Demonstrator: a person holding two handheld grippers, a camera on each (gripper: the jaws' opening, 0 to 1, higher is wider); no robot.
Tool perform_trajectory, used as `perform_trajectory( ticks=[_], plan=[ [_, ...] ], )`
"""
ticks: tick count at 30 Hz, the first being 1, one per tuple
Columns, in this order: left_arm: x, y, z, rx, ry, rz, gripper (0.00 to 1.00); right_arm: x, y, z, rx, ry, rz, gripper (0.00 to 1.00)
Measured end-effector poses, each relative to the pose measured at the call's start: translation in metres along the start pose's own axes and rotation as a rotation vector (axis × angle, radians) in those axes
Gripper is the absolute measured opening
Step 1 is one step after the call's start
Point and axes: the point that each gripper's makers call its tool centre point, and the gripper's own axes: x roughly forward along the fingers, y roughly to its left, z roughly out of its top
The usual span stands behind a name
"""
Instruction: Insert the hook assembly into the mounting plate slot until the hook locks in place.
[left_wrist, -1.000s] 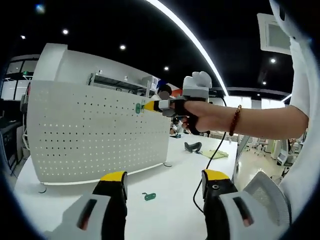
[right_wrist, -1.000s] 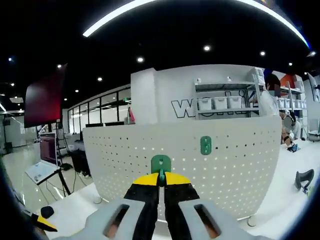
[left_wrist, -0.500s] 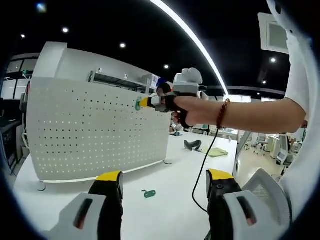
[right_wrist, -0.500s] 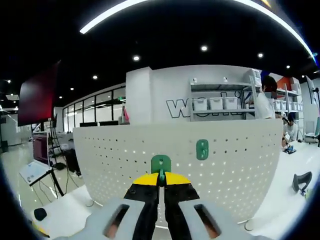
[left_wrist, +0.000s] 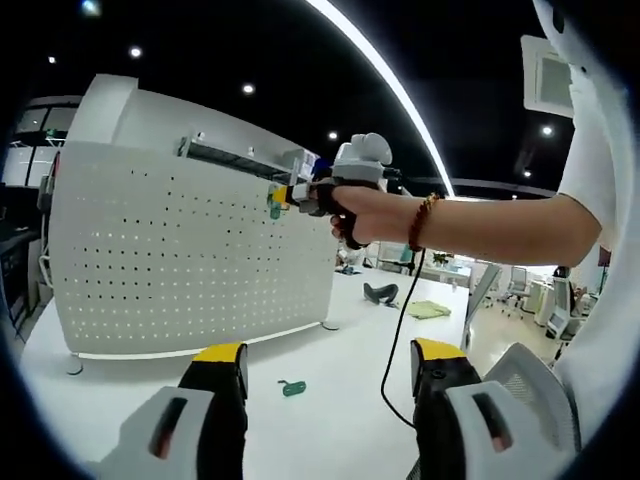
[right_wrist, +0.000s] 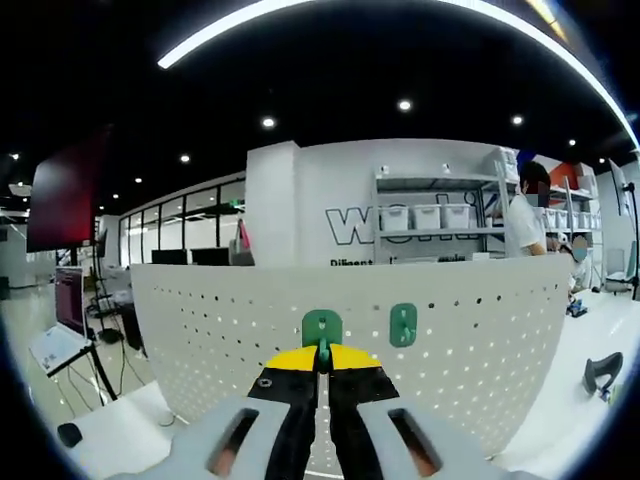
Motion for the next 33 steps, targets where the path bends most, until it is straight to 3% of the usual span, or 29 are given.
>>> perform_trajectory(
  ticks=[12, 33],
  plan=[
    [-0.003, 0.007, 0.002, -0.008, -0.001, 0.008, 0.68, 0.018, -0.005, 0.006, 0.008, -0.012, -0.024, 0.01],
    [-0.007, 0.015, 0.007, -0.021, -0.014, 0.019, 0.67, 0.043, -0.017, -0.002, 0.023, 0.016, -0.067, 0.01]
  ],
)
